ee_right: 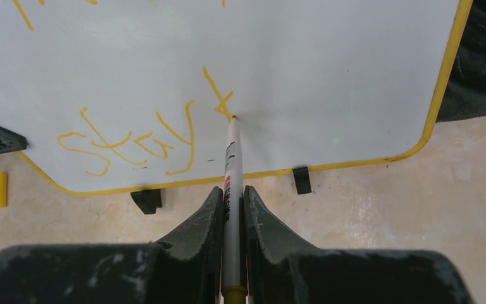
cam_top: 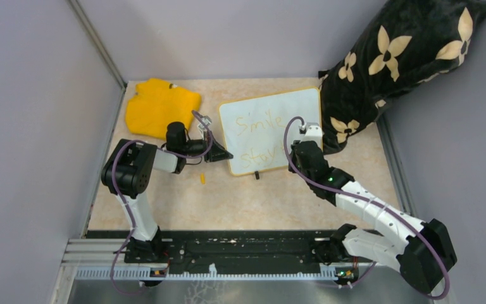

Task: Write a sentence on the whiteboard

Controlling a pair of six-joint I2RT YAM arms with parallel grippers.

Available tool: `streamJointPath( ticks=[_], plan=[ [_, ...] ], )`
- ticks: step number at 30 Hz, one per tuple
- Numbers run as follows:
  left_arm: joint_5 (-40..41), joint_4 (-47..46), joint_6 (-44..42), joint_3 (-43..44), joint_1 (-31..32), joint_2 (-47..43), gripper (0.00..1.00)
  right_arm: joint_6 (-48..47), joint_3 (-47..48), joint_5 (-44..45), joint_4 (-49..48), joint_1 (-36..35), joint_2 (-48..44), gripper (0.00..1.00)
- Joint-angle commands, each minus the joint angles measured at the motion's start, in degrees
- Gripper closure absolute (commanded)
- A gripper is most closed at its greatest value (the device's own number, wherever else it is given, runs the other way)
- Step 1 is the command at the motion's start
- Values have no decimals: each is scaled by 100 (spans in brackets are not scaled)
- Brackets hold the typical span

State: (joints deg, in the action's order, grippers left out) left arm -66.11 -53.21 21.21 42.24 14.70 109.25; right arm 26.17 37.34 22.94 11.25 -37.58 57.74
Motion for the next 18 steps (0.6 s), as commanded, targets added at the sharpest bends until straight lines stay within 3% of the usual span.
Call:
streamJointPath(
  ticks=[1, 11, 18],
  plan=[
    [276, 450, -117, -4, 51, 70, 100, 20, 90, 363, 125, 149, -136, 100],
    [283, 447, -117, -11, 51, 53, 100, -72, -92, 58, -204, 216, -733, 100],
    [287, 456, -126, -12, 53, 50, 100, -64, 42, 103, -307, 216, -662, 100]
  ],
)
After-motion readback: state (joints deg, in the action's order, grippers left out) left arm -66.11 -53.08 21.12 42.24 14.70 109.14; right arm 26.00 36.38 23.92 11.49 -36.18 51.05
